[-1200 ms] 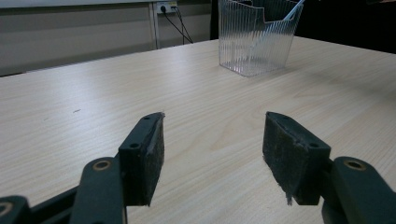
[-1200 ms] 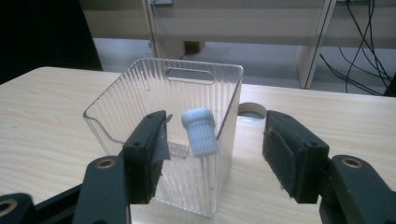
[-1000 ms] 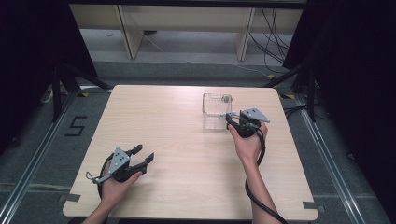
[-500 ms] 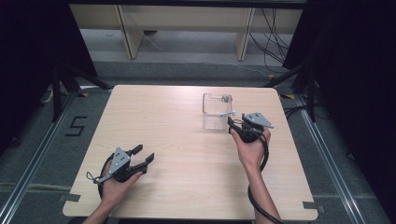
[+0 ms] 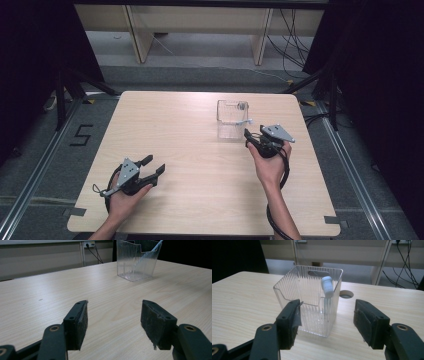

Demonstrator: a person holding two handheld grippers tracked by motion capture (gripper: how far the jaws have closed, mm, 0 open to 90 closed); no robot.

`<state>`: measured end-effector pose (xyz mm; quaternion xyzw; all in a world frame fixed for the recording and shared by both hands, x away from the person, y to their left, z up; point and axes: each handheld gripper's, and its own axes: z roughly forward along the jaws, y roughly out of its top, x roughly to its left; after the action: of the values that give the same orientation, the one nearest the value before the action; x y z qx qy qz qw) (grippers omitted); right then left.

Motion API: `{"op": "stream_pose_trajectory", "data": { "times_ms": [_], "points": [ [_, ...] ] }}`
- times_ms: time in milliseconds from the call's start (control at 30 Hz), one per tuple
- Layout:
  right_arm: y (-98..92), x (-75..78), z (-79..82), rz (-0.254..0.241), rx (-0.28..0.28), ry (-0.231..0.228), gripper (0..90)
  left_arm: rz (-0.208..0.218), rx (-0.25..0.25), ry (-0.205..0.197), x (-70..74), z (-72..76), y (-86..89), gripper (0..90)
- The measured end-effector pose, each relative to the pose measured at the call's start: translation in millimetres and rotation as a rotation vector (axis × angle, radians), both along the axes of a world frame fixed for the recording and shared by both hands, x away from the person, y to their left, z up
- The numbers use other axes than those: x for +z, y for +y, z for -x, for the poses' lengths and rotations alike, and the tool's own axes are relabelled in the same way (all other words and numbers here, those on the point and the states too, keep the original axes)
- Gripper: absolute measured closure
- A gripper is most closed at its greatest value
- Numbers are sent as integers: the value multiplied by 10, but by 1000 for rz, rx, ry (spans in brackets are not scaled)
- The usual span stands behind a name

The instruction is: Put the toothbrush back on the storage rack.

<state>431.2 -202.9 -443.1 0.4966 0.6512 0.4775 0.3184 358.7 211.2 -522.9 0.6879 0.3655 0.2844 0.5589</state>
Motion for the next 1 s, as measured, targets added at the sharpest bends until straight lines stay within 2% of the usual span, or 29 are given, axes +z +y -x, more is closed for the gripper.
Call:
{"op": "stream_pose_trajectory", "data": {
  "times_ms": [67, 100, 133, 167, 267, 300, 333, 400, 433, 467, 533, 567, 600, 667, 700, 733, 767, 800, 833, 900, 933, 967, 1000],
  "points": [
    [-13, 3, 24, 15, 1, -13, 396, 3, 0, 0, 0, 0, 2, 382],
    [-9, -7, 35, 2, 6, -13, 399, 4, 0, 1, 0, -1, 3, 382],
    [-23, -1, 50, 27, 0, -17, 401, 5, 0, 2, 0, -1, 4, 382],
    [-17, -7, 63, 7, 5, -10, 402, 6, 0, 3, 0, -1, 4, 382],
    [-38, -13, 100, 18, 9, -13, 402, 10, 1, 2, -1, 0, 4, 382],
    [-54, -12, 116, 35, 10, -14, 402, 10, 0, 1, -2, 0, 5, 382],
    [-34, -13, 149, 3, -8, 6, 402, 10, 0, 1, -2, 0, 6, 382],
    [-73, -23, 157, 27, 19, -14, 402, 8, 0, 4, -1, -3, 6, 382],
    [-65, -23, 186, 13, 8, 0, 402, 7, 0, 5, 0, -3, 5, 382],
    [-82, -27, 194, 28, 16, -11, 402, 8, 0, 4, -1, -2, 5, 382],
    [-73, -33, 242, 11, 10, -3, 401, 12, 1, 1, -2, 0, 10, 382],
    [-90, -40, 244, 38, 26, -19, 401, 13, 1, 2, -1, -1, 13, 381],
    [-81, -42, 272, 30, 23, -6, 401, 15, -1, 1, -2, -3, 14, 381],
    [-87, -53, 303, 47, 26, -1, 401, 13, 0, 3, -1, -3, 12, 381],
    [-73, -61, 323, 26, 20, 1, 401, 12, 2, 2, -2, -1, 8, 381],
    [-92, -60, 330, 50, 26, -8, 401, 11, 2, 2, -2, 0, 6, 381],
    [-89, -62, 344, 42, 34, 6, 401, 10, 1, 1, -2, 1, 6, 382],
    [-102, -71, 343, 58, 35, -11, 401, 11, 2, 1, -2, 1, 8, 381],
    [-88, -75, 365, 36, 27, 6, 401, 12, 2, 0, -2, 1, 10, 381],
    [-95, -86, 381, 32, 36, 10, 400, 15, 1, 1, -1, 0, 16, 381],
    [-107, -92, 383, 41, 51, 10, 400, 16, 1, 1, -1, -1, 18, 381],
    [-130, -93, 393, 76, 41, -1, 400, 27, 0, -6, -8, -9, 13, 380],
    [-122, -106, 407, 55, 40, 5, 400, 30, -3, -6, -9, -10, 14, 380]
  ]
}}
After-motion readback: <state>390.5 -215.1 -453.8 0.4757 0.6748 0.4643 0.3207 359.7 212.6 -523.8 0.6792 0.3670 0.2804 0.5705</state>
